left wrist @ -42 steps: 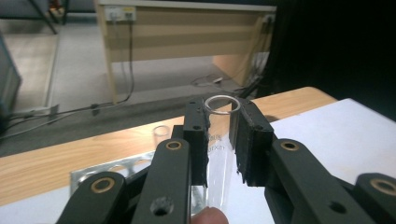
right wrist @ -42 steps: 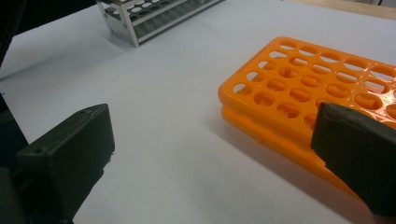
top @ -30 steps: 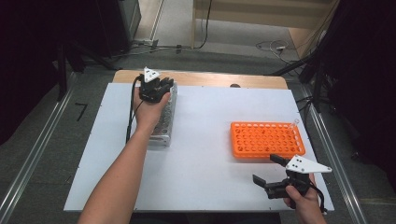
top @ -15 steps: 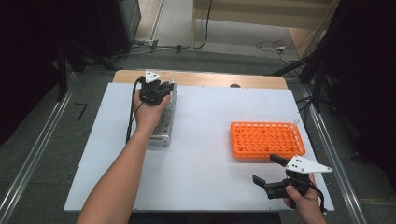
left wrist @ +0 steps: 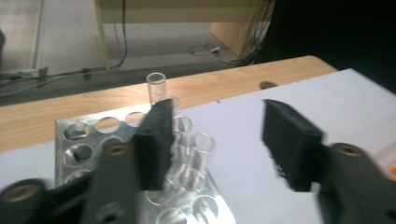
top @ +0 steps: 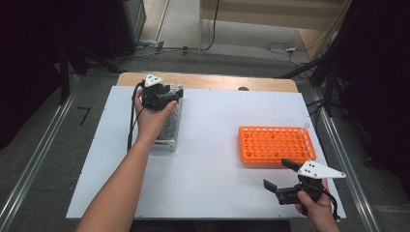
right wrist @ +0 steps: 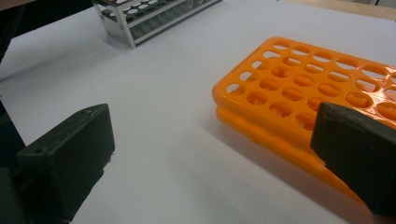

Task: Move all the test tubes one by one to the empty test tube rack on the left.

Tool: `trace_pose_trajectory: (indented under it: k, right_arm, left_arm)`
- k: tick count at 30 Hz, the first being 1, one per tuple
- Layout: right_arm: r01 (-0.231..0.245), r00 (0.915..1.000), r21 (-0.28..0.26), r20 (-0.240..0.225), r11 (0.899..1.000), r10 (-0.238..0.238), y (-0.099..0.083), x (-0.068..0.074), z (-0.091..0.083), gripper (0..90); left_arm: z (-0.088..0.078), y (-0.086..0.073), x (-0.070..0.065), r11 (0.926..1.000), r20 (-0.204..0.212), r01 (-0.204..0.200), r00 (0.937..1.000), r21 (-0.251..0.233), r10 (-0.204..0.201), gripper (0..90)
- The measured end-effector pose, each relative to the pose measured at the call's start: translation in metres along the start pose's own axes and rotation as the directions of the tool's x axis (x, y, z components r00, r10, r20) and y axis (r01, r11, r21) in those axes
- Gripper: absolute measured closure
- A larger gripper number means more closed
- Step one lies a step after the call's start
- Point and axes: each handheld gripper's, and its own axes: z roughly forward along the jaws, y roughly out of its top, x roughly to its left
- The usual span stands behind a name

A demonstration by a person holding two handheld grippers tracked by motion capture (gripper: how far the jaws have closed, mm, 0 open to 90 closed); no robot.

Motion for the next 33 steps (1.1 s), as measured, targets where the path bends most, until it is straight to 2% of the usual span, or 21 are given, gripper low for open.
trace_pose_trajectory:
  k: [1, 5, 12, 14, 16, 19, 22, 25, 29, 33]
  right_arm:
    - [0.001, 1.0, 0.0, 0.002, 1.0, -0.001, 0.0, 0.0, 0.0, 0.0]
    - [0.006, 0.9999, -0.006, 0.013, 1.0, -0.006, 0.001, -0.002, -0.001, 0.0]
    - [-0.009, 0.9995, -0.02, 0.032, 1.0, 0.009, 0.003, -0.009, -0.002, 0.0]
    - [-0.01, 0.9991, -0.017, 0.042, 1.0, 0.011, 0.004, -0.012, -0.003, 0.0]
    - [-0.015, 0.9987, -0.02, 0.049, 1.0, 0.016, 0.004, -0.015, -0.003, 0.0]
    - [-0.02, 0.998, -0.018, 0.06, 1.0, 0.021, 0.005, -0.018, -0.003, 0.0]
    - [-0.023, 0.9974, -0.017, 0.068, 1.0, 0.024, 0.006, -0.022, -0.002, 0.0]
    - [-0.026, 0.9963, -0.01, 0.081, 1.0, 0.026, 0.008, -0.026, -0.001, 0.0]
    - [-0.034, 0.9938, -0.01, 0.105, 0.999, 0.035, 0.01, -0.034, -0.001, 0.0]
    - [-0.049, 0.99, -0.005, 0.132, 0.999, 0.05, 0.011, -0.045, 0.0, 0.0]
  left_arm:
    - [-0.003, -0.001, -0.001, 1.0, 0.01, 0.003, 0.9999, 0.003, -0.003, 28.7]
    - [-0.019, -0.009, -0.009, 0.9995, 0.063, -0.028, 0.9976, 0.016, 0.027, 15.1]
    - [-0.049, -0.025, -0.026, 0.9982, 0.133, -0.06, 0.9894, 0.008, 0.058, 0.0]
    - [-0.057, -0.029, -0.029, 0.9977, 0.149, -0.068, 0.9867, 0.007, 0.066, 0.0]
    - [-0.066, -0.033, -0.033, 0.9977, 0.141, -0.068, 0.9877, -0.006, 0.068, 0.0]
    - [-0.078, -0.037, -0.036, 0.9979, 0.161, -0.063, 0.9848, -0.015, 0.064, 0.0]
    - [-0.089, -0.041, -0.041, 0.997, 0.168, -0.075, 0.9827, -0.023, 0.077, 0.0]
    - [-0.101, -0.046, -0.046, 0.9975, 0.179, -0.062, 0.9815, -0.033, 0.067, 0.0]
    - [-0.116, -0.055, -0.053, 0.9945, 0.177, -0.098, 0.9788, -0.037, 0.103, 0.0]
    - [-0.131, -0.064, -0.056, 0.9944, 0.189, -0.095, 0.9767, -0.048, 0.102, 0.0]
